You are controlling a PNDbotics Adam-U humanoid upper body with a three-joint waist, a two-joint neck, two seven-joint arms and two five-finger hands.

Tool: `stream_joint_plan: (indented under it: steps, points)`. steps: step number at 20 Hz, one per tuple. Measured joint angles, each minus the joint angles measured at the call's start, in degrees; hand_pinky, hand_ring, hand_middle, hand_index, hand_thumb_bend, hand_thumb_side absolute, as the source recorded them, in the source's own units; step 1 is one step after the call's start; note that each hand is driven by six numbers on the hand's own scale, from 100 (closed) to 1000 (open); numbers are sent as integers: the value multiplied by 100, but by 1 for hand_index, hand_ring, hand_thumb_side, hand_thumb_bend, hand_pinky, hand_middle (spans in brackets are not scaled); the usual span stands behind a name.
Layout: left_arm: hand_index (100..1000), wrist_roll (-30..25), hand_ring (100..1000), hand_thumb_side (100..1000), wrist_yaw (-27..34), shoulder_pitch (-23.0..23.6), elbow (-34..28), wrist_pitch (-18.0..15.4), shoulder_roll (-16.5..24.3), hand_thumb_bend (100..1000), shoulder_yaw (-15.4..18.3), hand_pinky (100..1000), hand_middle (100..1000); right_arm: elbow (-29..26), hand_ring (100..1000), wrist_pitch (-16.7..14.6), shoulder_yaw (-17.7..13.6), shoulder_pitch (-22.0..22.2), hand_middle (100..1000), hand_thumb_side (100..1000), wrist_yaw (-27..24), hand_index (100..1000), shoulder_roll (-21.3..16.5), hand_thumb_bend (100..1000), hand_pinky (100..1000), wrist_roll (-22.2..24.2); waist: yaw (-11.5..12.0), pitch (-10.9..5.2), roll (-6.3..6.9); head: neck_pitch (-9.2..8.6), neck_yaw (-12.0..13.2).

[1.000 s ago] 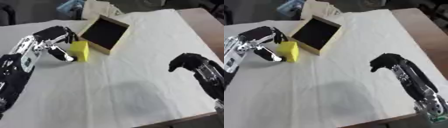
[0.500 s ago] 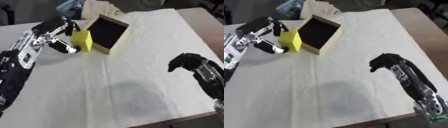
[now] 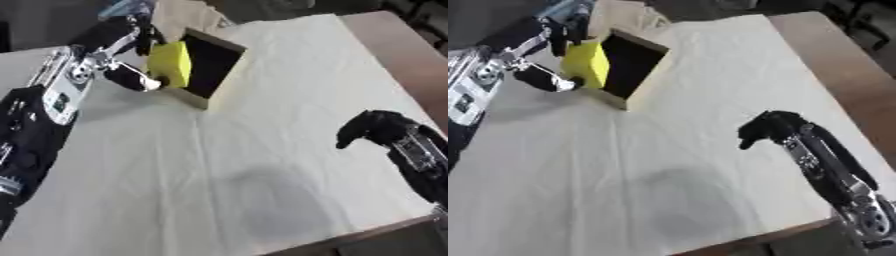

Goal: Pick up objects on the table and place them in the box.

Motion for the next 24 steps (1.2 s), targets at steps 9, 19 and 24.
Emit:
stream_joint_plan:
  steps: [9, 19, 24]
  points:
    - [711, 507, 555, 342, -686, -138, 391, 120, -204, 632, 133, 741, 500, 0, 581, -26, 109, -149, 585, 1000, -39, 686, 2, 100, 685, 143, -436, 162, 133, -188, 223]
    - [710, 1090, 554, 309, -1417, -152, 595, 474, -209, 642, 327, 738, 500, 0, 581, -20, 114, -174, 585, 1000, -39, 687, 5, 100, 685, 168, -496, 187, 184, -212, 251]
    - [772, 1215, 604, 344, -1634, -152, 679, 574, -207, 687, 393, 757, 560, 0, 581, -19, 113, -174, 585, 1000, -39, 687, 5, 100, 685, 168, -479, 183, 185, -212, 246]
